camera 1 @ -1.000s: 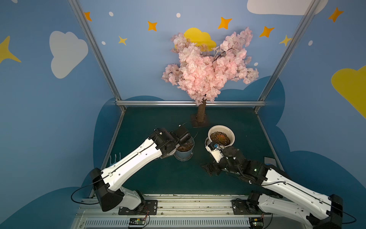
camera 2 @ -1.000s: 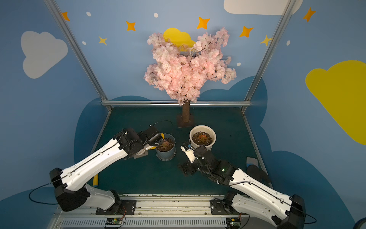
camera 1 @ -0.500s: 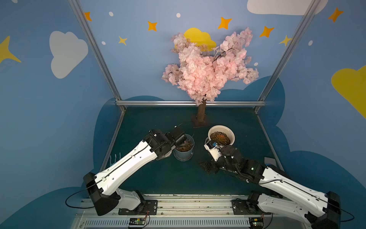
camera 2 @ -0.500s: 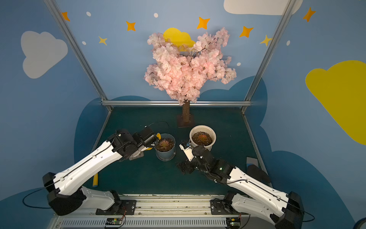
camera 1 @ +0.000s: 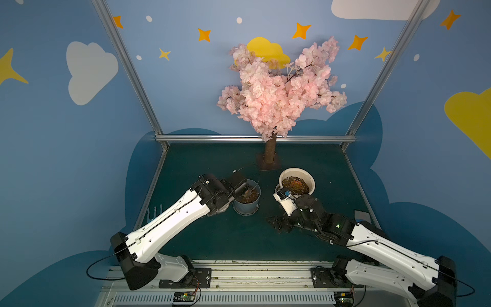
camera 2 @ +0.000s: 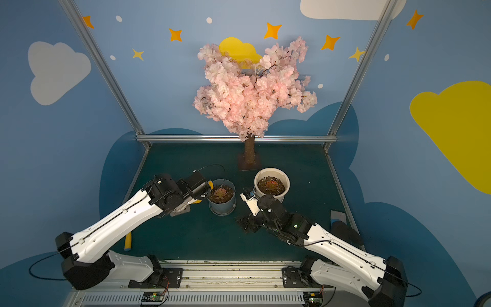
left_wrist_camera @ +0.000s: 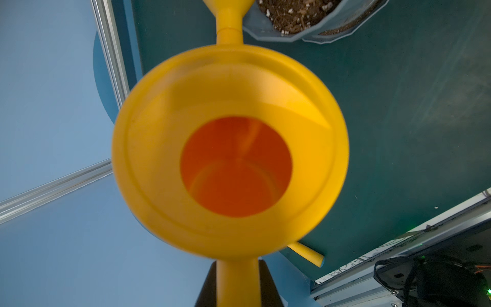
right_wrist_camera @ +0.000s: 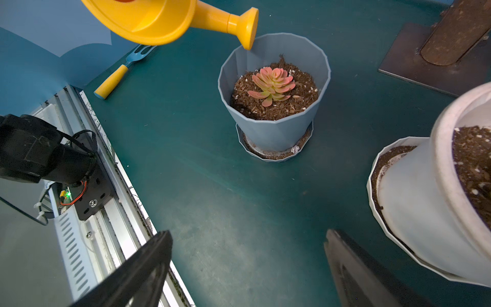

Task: Water the succulent around the soil edge
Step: Water the soil of the potted plant with water.

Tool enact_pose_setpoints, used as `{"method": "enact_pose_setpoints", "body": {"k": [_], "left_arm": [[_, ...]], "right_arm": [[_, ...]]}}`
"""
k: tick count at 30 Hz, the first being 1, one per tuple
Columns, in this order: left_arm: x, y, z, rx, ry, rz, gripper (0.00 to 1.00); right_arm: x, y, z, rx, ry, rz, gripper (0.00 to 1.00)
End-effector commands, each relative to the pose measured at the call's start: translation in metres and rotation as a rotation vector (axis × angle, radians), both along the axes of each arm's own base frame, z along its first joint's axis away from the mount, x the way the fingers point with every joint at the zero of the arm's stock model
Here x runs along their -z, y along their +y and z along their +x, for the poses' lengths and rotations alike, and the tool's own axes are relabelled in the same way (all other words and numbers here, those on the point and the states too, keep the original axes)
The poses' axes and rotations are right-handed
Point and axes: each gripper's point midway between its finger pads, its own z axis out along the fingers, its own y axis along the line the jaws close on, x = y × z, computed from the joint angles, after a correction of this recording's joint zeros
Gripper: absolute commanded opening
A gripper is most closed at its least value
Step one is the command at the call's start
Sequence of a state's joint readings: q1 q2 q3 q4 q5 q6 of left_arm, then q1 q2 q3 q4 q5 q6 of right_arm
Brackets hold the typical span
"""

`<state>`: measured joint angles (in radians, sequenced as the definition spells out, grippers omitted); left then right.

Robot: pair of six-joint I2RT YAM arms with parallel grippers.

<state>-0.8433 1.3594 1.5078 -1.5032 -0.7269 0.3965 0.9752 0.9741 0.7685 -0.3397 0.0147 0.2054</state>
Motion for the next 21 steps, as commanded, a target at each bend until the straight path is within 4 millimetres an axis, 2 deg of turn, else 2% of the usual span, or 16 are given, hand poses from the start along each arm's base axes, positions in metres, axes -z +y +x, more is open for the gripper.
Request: {"method": "enact_pose_setpoints", "body": {"k": [1,21], "left_arm": [[-0.005,0.011,-0.009,0.000,-0.003,0.016,0.03],[-0.007,0.005,-0.021,0.059,0.031,0.039,0.03]], "right_arm": [[-0.008,0.005,0.005,0.015,-0.015,0.026,0.96],[-0.005,0.005,0.005,0.026,0.005,0.022,0.96]]}}
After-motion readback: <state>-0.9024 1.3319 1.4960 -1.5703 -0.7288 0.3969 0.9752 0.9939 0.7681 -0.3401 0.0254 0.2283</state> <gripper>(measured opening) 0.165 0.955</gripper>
